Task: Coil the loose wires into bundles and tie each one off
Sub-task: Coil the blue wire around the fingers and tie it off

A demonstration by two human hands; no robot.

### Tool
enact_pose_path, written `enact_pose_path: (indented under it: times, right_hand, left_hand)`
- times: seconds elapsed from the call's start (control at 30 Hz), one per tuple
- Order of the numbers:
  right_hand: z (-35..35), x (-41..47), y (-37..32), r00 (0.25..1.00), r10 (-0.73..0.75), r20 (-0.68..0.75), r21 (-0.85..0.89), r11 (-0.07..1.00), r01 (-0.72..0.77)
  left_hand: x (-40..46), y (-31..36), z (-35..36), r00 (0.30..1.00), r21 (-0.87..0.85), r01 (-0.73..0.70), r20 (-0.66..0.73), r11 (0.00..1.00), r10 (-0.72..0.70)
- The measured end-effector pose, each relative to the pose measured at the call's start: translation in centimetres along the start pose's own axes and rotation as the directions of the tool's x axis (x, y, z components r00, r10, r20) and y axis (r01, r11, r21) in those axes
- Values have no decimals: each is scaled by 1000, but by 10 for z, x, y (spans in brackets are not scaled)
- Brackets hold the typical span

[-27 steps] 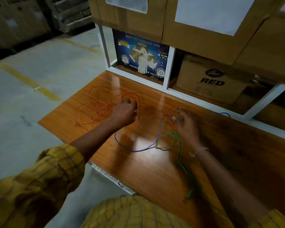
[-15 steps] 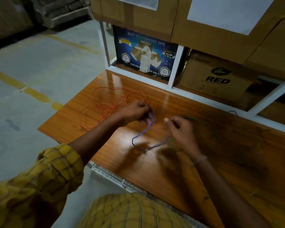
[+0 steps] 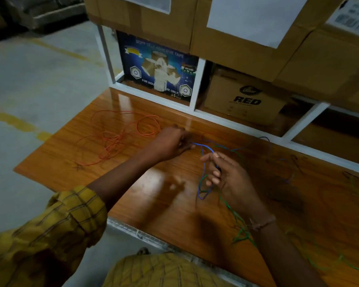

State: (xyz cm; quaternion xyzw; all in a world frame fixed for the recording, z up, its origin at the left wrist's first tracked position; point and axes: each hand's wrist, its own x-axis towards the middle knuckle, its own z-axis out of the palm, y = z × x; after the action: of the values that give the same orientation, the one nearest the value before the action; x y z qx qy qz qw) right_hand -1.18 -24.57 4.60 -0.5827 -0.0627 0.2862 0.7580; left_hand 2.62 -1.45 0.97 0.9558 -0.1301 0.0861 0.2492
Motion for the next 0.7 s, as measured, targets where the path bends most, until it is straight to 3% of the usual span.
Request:
enact_pose_path:
  times: [0.07,0.13,0.3,0.4,0.47,0.53,0.6,0.7]
  right_hand:
    - [-16,1,-8,999,-36,-28,-32,999,35]
    - [-32,5,-19,995,-69,-69,-38,997,66]
    - [-73,22,-52,971,-138,-198,-87,989,122]
    - [-91,36,-67,939,-175,-295,-146,980,136]
    - [-100,45,-70,920,-168,-353,-181,977,109]
    - [-108,54,-67,899,-155,-409,-225,972,65]
    - [-114,62,-59,875,-139,-464,-281,960,3]
    - [-119,71,-40,862,-71,-501,-357,925,-131]
  left_hand:
    - [8,-2,4,999,201,-30,24,979,26]
    - [12,-3,2,995,244,2,94,970,-25]
    - [14,7,-5,923,-78,115,377,990,-77]
    - [12,18,-3,897,-357,283,427,890,-114]
    - [12,27,1,895,-643,407,424,648,-141]
    - [17,36,4,882,-839,468,426,278,-202]
    - [23,43,4,880,-903,430,422,-14,-218]
    - [31,57,3,917,-901,318,371,-295,-146]
